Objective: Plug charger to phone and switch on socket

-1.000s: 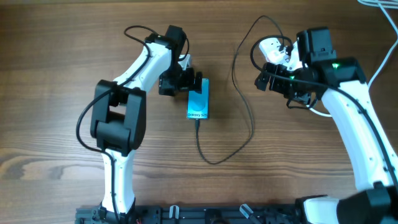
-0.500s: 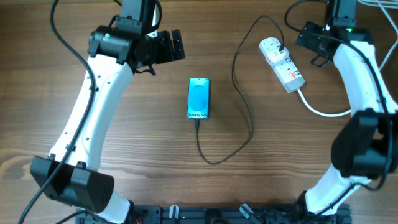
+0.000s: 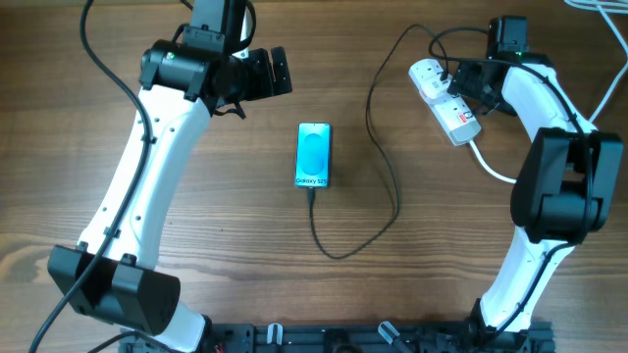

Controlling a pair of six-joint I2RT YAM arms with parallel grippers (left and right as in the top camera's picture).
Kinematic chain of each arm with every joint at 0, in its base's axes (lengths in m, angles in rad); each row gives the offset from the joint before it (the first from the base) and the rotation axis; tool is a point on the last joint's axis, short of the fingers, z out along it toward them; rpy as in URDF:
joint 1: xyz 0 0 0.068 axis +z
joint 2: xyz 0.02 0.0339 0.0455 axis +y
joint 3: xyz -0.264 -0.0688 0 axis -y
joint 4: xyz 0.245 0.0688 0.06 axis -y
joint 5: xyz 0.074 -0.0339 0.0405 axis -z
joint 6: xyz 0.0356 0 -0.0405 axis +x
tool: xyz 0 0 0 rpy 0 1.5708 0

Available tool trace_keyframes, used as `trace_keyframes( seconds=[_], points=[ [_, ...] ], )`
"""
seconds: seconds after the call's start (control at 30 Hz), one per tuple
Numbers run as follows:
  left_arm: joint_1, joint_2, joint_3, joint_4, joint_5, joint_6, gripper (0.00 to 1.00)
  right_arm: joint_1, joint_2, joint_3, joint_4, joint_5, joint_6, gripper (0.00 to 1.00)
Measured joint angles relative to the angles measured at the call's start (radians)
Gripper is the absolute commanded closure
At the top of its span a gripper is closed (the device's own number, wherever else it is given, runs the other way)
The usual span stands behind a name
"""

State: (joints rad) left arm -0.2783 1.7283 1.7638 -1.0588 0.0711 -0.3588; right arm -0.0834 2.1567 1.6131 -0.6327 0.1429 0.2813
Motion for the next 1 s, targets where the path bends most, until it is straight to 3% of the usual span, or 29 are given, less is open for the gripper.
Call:
trace_keyframes(
  seconds=[1.0],
  points=[
    [0.000,0.000,0.000,0.000,-0.007,-0.003,0.00,-0.024,0.000,-0.039,0.024,-0.095,-0.003,0.00]
  ],
)
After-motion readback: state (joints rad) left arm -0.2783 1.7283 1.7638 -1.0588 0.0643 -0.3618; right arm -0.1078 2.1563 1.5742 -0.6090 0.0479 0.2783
